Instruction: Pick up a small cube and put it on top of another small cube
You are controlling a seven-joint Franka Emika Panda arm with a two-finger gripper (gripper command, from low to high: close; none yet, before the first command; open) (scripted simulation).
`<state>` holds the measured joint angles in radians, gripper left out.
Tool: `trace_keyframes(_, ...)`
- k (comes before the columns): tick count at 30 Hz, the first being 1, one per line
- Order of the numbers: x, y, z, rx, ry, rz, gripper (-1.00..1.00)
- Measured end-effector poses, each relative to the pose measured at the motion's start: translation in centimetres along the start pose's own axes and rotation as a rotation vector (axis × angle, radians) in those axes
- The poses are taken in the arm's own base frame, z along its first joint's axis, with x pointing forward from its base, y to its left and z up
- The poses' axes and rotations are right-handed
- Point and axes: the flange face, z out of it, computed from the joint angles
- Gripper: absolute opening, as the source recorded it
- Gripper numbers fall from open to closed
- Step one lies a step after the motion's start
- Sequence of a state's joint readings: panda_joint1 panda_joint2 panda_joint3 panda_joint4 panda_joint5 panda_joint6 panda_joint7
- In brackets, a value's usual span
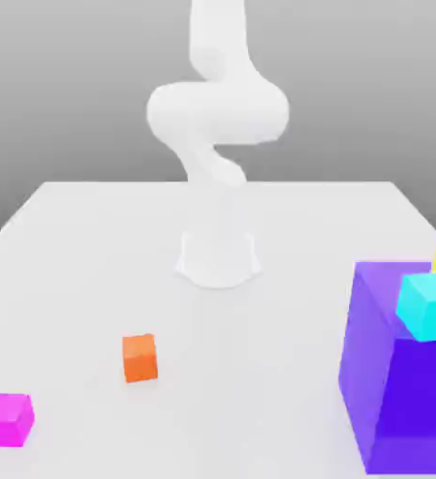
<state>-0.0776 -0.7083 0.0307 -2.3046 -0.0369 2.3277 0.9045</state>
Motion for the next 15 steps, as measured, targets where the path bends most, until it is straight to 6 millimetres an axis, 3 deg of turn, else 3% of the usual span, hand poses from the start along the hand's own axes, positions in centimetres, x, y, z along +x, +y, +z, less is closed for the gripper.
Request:
trace_keyframes(3,1.5,1.4,6.0,-0.122,0.014,0.131,0.00)
trace_keyframes(7,3.3,4.8,13.4,-0.265,0.028,0.303,0.00)
trace_keyframes(15,5.3,15.3,26.4,-0.507,0.038,0.659,0.00)
